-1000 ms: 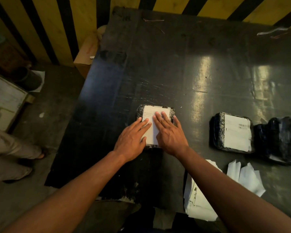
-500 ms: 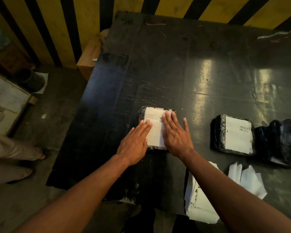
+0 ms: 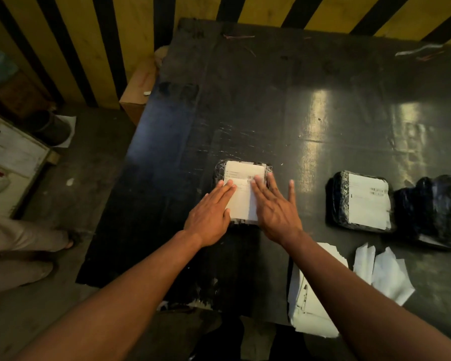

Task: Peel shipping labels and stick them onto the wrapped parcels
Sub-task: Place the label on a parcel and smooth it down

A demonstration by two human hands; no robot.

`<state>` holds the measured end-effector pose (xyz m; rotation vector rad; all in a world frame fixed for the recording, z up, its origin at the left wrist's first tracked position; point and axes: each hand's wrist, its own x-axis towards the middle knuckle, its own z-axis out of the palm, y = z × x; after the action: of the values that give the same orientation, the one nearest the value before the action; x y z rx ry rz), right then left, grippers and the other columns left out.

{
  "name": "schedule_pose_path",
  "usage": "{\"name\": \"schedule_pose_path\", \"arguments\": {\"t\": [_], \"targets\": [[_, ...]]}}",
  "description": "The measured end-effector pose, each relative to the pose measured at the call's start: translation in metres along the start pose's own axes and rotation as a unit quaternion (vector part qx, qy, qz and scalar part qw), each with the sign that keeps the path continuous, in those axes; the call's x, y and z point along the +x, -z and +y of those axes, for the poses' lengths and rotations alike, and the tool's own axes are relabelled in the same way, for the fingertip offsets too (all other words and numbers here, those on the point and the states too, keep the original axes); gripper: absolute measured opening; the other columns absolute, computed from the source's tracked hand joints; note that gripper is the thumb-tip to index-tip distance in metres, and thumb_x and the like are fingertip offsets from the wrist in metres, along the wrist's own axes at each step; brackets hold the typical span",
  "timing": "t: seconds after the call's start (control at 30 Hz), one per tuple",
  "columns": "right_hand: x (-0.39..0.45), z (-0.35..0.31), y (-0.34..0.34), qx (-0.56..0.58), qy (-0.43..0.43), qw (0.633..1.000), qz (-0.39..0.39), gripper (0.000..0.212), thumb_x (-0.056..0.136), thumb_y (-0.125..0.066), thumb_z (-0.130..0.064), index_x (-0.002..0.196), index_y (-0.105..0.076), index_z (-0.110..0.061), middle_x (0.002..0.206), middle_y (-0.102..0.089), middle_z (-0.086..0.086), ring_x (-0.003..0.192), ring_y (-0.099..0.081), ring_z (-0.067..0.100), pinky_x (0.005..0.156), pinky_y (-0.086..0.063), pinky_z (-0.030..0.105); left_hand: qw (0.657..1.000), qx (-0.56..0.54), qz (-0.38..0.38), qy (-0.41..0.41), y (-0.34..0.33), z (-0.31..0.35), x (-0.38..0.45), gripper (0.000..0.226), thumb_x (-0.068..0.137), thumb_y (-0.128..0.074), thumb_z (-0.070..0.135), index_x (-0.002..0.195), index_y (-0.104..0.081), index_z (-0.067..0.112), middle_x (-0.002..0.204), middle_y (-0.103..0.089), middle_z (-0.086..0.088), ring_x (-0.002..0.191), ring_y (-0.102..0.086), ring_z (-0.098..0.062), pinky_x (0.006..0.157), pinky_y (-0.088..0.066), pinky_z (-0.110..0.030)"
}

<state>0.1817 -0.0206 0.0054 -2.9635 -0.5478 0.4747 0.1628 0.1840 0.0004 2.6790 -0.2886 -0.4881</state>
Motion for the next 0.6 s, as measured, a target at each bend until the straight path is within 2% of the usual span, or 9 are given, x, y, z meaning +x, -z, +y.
{"name": "schedule_pose_path", "arguments": {"t": [0.07, 0.13, 0.17, 0.37, 0.43, 0.5, 0.6], "targets": [[-0.001, -0.016, -0.004, -0.005, 0.054, 0.999, -0.005, 0.067, 0.102, -0.017, -0.037, 0.163, 0.006, -0.022, 0.169, 0.013, -0.003, 0.158, 0.016, 0.024, 0.120, 0.019, 0.062, 1.000, -0.003, 0.000, -0.004, 0.001, -0.001, -0.001, 0.068, 0.108, -0.041, 0.028, 0.164, -0.003, 0.030, 0.171, 0.007, 0.016, 0.153, 0.013, -0.001, 0.122, -0.007, -0.032], [-0.008, -0.024, -0.010, 0.003, 0.060, 0.998, 0.003, 0.071, 0.095, -0.001, -0.039, 0.164, 0.002, -0.021, 0.170, 0.009, -0.002, 0.159, 0.010, 0.021, 0.120, 0.019, 0.061, 1.000, 0.005, -0.002, -0.011, 0.001, -0.003, -0.002, 0.068, 0.108, -0.041, 0.030, 0.164, -0.002, 0.031, 0.171, 0.007, 0.016, 0.154, 0.012, -0.002, 0.123, -0.008, -0.034], [-0.014, -0.023, -0.013, 0.007, 0.049, 0.999, 0.012, 0.070, 0.097, 0.000, -0.038, 0.164, -0.002, -0.020, 0.171, 0.005, -0.001, 0.159, 0.007, 0.020, 0.121, 0.020, 0.061, 1.000, 0.007, -0.002, -0.013, 0.001, -0.004, -0.002, 0.068, 0.108, -0.042, 0.031, 0.164, -0.002, 0.031, 0.171, 0.007, 0.016, 0.155, 0.011, -0.003, 0.124, -0.009, -0.036], [-0.040, -0.004, -0.024, 0.027, -0.018, 0.999, 0.039, 0.059, 0.108, -0.017, -0.038, 0.164, -0.014, -0.021, 0.171, -0.006, -0.004, 0.158, 0.006, 0.020, 0.121, 0.018, 0.061, 1.000, 0.004, -0.015, -0.001, 0.004, -0.001, -0.003, 0.069, 0.108, -0.043, 0.030, 0.164, -0.003, 0.032, 0.171, 0.007, 0.017, 0.157, 0.009, -0.005, 0.126, -0.015, -0.042], [-0.034, -0.019, -0.022, 0.037, 0.006, 0.998, 0.048, 0.060, 0.107, -0.018, -0.036, 0.163, -0.017, -0.016, 0.171, -0.010, 0.001, 0.158, 0.004, 0.023, 0.123, 0.014, 0.060, 1.000, -0.009, -0.015, 0.001, 0.003, -0.001, -0.002, 0.068, 0.108, -0.042, 0.028, 0.164, -0.003, 0.031, 0.171, 0.007, 0.018, 0.156, 0.010, -0.003, 0.126, -0.021, -0.043], [-0.034, -0.037, -0.028, 0.044, 0.048, 0.997, 0.037, 0.062, 0.104, -0.012, -0.035, 0.164, -0.012, -0.016, 0.171, -0.005, 0.002, 0.158, 0.006, 0.022, 0.125, 0.008, 0.060, 1.000, -0.017, -0.014, -0.001, 0.002, -0.002, -0.002, 0.067, 0.108, -0.041, 0.027, 0.164, -0.004, 0.030, 0.171, 0.007, 0.017, 0.156, 0.011, -0.002, 0.127, -0.025, -0.043], [-0.053, -0.043, -0.046, 0.042, 0.060, 0.996, 0.042, 0.064, 0.103, -0.014, -0.033, 0.164, -0.004, -0.018, 0.172, 0.004, 0.001, 0.159, 0.010, 0.020, 0.126, 0.000, 0.060, 1.000, -0.012, -0.009, -0.004, 0.002, -0.003, -0.003, 0.066, 0.108, -0.041, 0.028, 0.164, -0.005, 0.031, 0.171, 0.006, 0.017, 0.156, 0.010, -0.002, 0.127, -0.022, -0.043]]}}
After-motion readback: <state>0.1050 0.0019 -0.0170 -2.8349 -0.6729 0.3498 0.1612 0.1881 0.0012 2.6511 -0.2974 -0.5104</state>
